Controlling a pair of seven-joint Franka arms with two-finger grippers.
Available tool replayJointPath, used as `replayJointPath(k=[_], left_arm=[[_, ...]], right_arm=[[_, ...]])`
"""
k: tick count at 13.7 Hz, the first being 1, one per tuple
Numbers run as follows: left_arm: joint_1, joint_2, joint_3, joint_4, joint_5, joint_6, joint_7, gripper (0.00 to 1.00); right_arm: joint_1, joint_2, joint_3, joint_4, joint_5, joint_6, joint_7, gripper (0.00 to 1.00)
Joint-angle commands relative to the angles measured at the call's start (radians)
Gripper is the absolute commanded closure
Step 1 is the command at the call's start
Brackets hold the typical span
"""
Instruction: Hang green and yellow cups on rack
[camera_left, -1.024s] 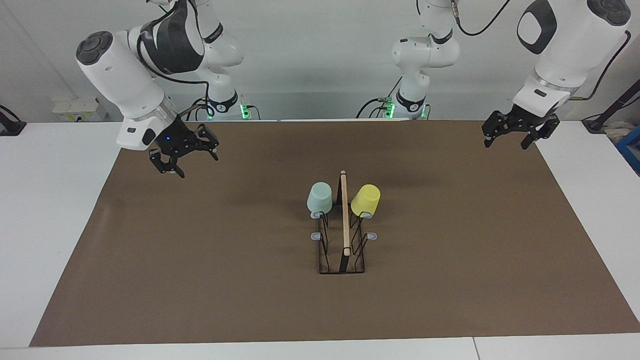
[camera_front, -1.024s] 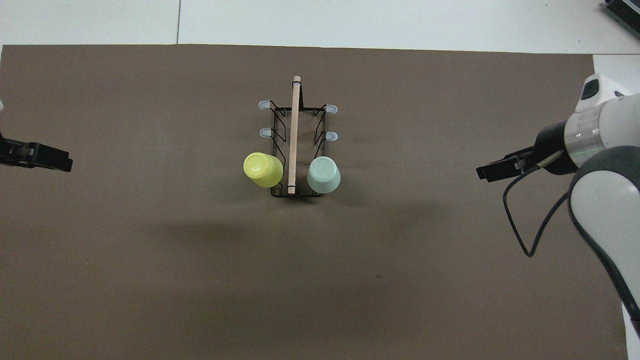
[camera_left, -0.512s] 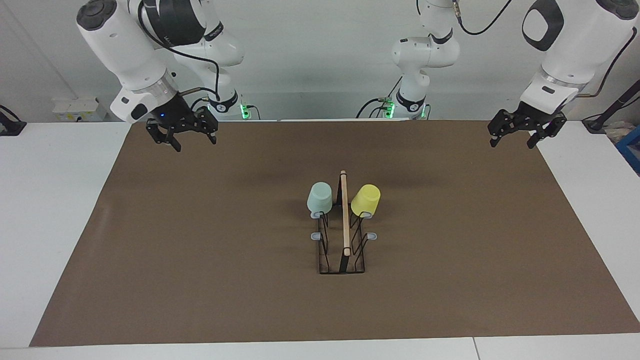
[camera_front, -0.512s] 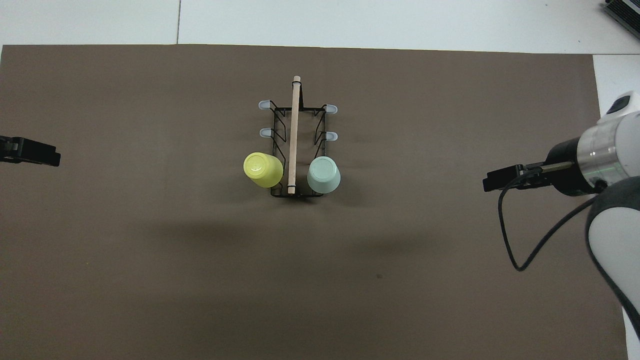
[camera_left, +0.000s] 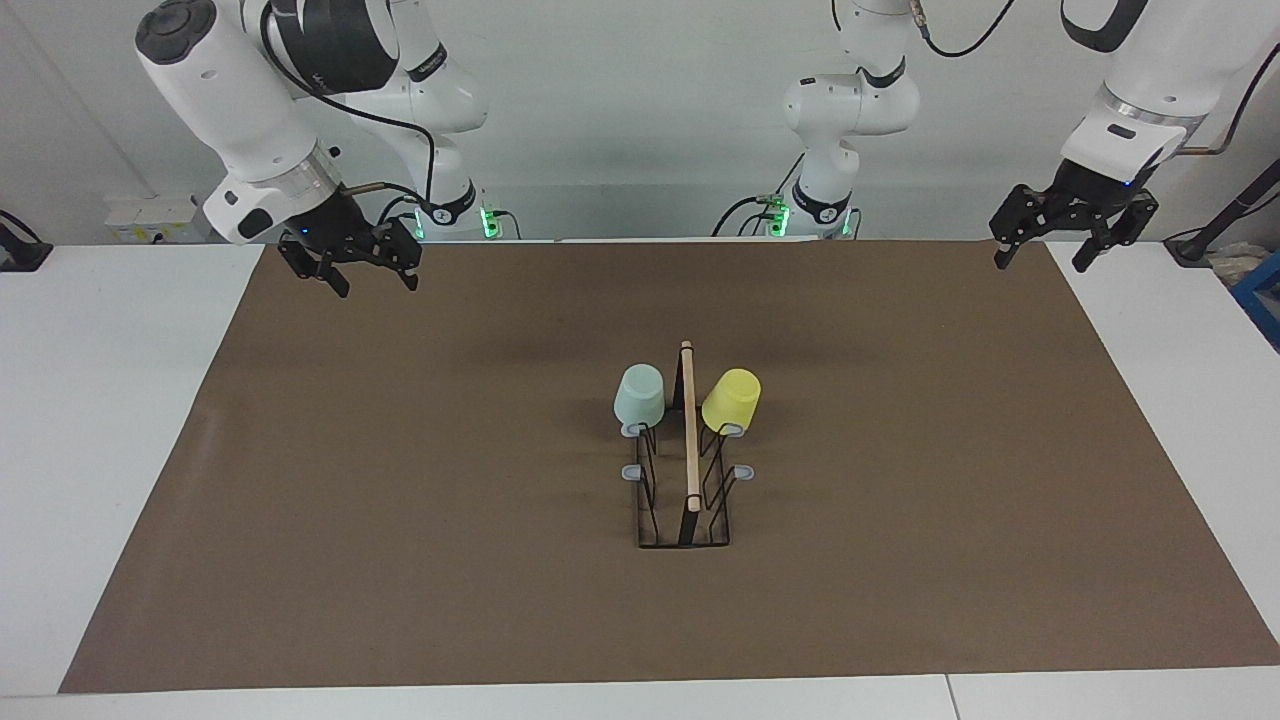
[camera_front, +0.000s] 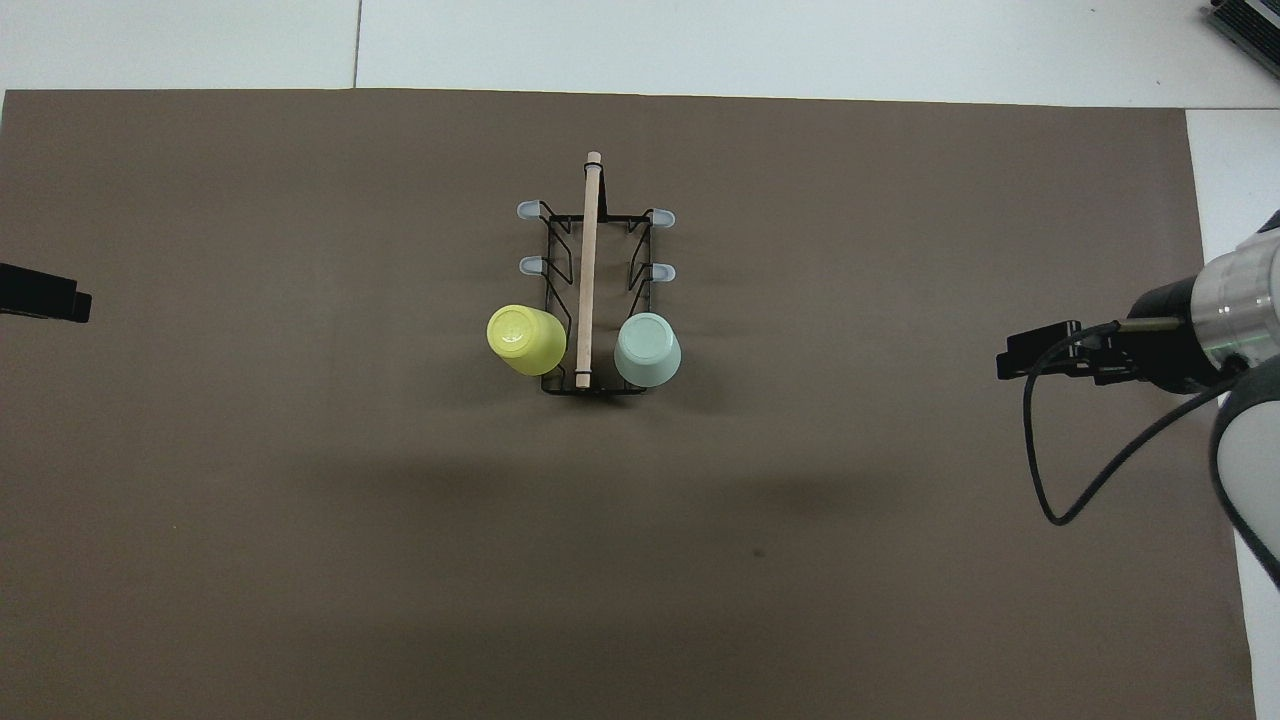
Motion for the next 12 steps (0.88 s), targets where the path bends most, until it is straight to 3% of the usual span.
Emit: replayJointPath(k=[1,4,12], left_arm=[[0.016,-0.007,0.007,-0.007,-0.043,-0.008,0.007,0.00],[0.014,-0.010,0.007,-0.013,-0.039,-0.026,0.004,0.00],[0.014,-0.022,0.007,-0.037,-0.008,-0.035,0.002,0.00]], right_arm=[[0.005,-0.023,0.006,0.003,-0.031,-0.018,0.016,0.00],[-0.002,-0.024,0.005,0.015,-0.114,-0.019,0.013,0.00],[-0.007,-0.026,0.012,0.016,-0.116,-0.011,0.008,0.00]])
